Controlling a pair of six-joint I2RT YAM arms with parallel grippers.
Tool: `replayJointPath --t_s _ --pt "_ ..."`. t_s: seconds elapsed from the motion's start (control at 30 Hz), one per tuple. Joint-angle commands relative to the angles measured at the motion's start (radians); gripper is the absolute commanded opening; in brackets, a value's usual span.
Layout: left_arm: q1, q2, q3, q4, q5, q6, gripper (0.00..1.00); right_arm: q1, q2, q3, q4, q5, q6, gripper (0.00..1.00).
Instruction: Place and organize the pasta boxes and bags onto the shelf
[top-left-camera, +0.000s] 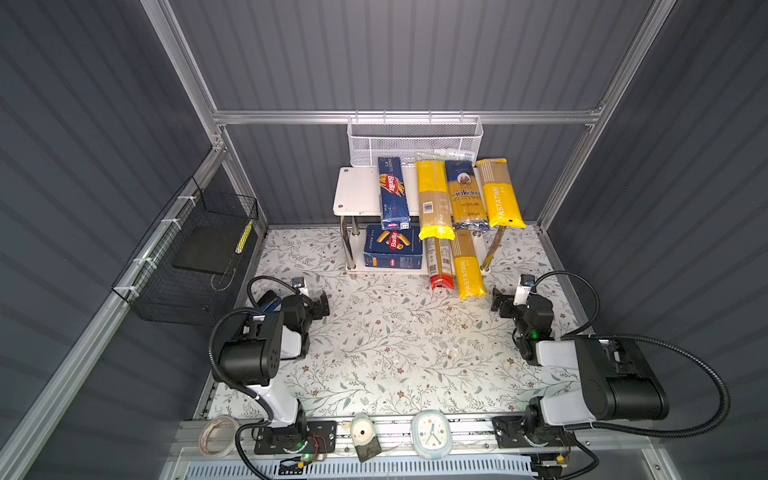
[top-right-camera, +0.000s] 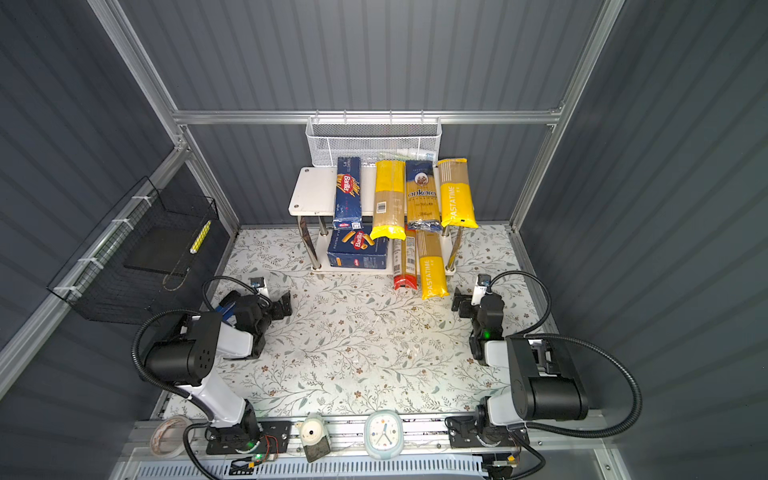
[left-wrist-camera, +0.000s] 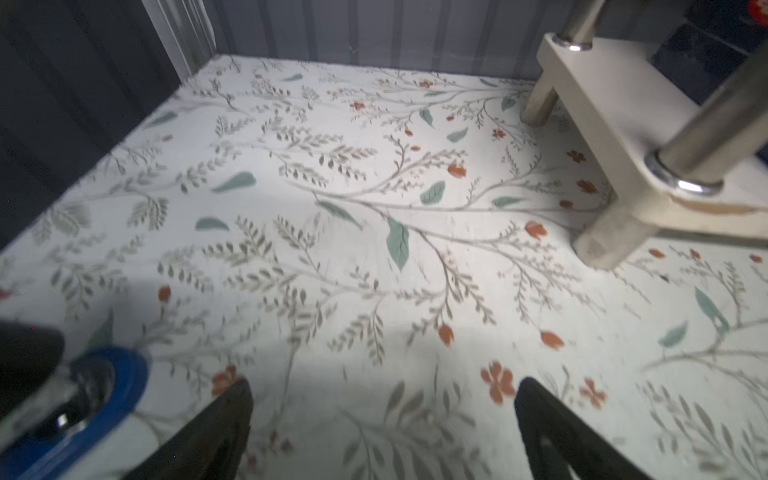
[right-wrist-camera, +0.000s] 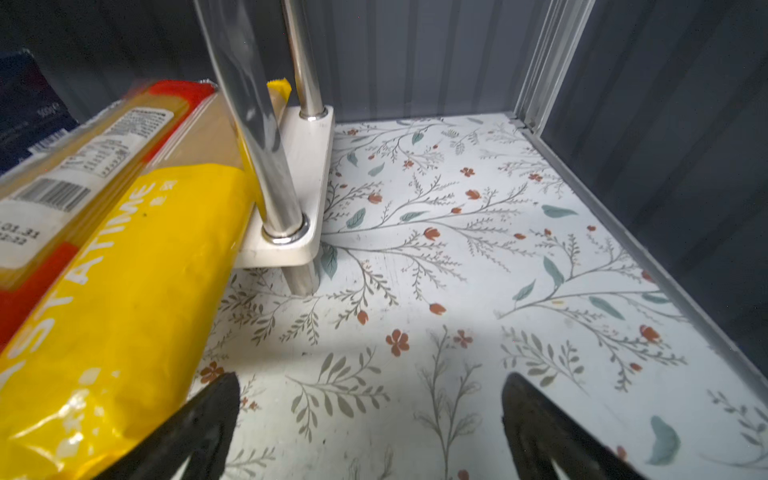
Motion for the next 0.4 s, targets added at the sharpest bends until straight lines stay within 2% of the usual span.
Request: replayJointPath --t_s 0.0,0.07,0.13,0.37 --pt "-0.031 0.004 0.03 -0.037 -0.039 0.045 1.0 -0.006 0.002 0.016 0.046 0.002 -0.001 0.99" --pt "-0.031 -0.01 0.041 -0.096 -0.036 0.043 1.0 -0.006 -0.002 0.02 0.037 -0.001 -0.001 0.99" --pt "-0.031 0.003 0.031 -0.042 -0.039 0.045 0.99 -0.006 0.005 0.017 0.049 0.003 -0.001 0.99" --pt "-0.031 -0.002 0.032 -0.058 -0.037 0.043 0.99 -0.01 0.003 0.023 0.04 0.009 0.006 0.99"
